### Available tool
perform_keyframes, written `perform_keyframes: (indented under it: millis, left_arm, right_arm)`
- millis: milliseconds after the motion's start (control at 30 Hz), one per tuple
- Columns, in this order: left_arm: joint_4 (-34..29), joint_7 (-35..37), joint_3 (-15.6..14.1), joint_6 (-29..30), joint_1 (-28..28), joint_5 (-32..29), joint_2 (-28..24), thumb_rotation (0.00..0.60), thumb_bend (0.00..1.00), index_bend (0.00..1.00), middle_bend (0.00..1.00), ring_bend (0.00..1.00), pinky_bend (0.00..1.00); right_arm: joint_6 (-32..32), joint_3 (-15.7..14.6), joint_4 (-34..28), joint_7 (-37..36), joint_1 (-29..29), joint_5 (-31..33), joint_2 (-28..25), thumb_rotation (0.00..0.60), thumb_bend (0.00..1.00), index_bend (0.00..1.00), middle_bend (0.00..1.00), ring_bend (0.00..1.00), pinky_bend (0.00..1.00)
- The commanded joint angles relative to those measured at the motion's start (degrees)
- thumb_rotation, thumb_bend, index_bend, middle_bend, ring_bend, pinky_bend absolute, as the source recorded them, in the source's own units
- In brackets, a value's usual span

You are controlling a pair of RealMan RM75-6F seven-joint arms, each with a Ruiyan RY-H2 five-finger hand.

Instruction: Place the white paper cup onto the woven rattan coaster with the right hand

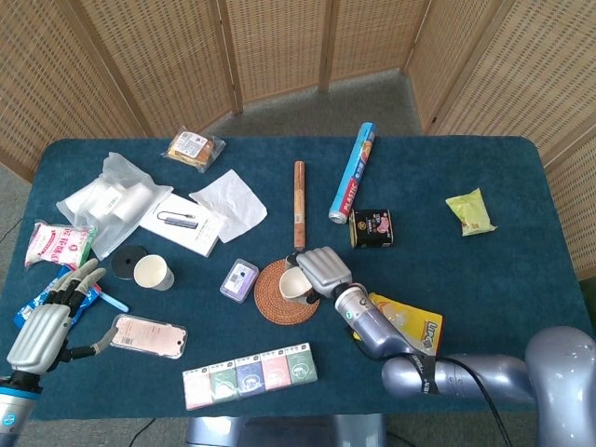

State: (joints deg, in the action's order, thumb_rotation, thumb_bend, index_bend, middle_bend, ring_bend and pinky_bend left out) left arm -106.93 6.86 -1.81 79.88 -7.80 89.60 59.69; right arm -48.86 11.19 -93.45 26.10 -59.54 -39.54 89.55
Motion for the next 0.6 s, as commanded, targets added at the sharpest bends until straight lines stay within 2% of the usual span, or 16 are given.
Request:
perform_keyframes:
  millis: [33,367,467,600]
  left_arm:
    - [0.1,0.2,0.0,0.1,0.0,0.1,0.0,0.452,0.35,0.03,0.00,0.00,0.00]
    - [0.8,1.3,-0.2,0.7,0.6,0.0,-0.4,0.456,0.35,0.03,0.00,0.00,0.00]
    - [0.9,1.5,0.0,0.9,0.7,0.0,-0.4,0.454,0.35,0.03,0.00,0.00,0.00]
    - [1.1,1.7,0.1,1.0,0.7,0.1,-0.3,0.451,0.35,0.03,0.00,0.00,0.00]
  right_arm:
    - [0.1,-0.4,0.6,0.6,-0.5,0.5,0.5,0.600,0.27,0.37,0.38,0.41,0.43]
    - [0.1,-1.2,1.7,1.4,-1.3,1.9,1.1,0.600,0.27,0.35,0.37,0.36,0.41]
    - [0.3,-1.4,1.4,1.6,-1.5,2.3,0.8,0.600,0.26,0.30,0.32,0.32,0.40]
    - [0.8,-1.6,0.7,1.5,-1.7,3.0,0.3,0.600,0.25,0.17,0.25,0.25,0.33]
